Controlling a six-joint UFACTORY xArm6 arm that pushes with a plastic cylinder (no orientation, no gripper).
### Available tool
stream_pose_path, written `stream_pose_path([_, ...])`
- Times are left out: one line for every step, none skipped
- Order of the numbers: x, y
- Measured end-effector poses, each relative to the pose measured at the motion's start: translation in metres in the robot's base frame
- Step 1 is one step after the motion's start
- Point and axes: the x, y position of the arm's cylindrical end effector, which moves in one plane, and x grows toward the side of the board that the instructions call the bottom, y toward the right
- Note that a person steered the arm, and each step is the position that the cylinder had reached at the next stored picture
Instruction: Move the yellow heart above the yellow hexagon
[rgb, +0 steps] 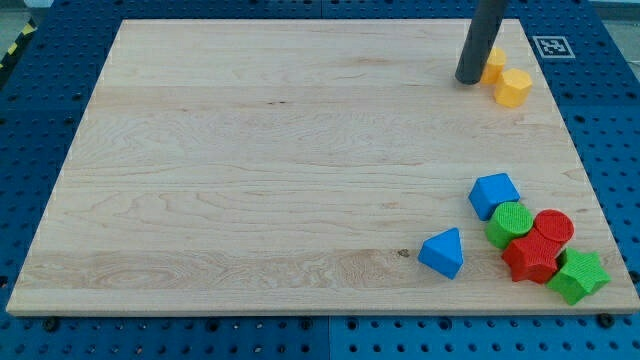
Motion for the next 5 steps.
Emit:
stream_pose_path([-0.005,0.002])
stream_pose_path([0.005,-0.023])
stream_pose_path([0.050,-0.051])
stream_pose_path([0.114,-0.068])
stream_pose_path([0.183,-0.084])
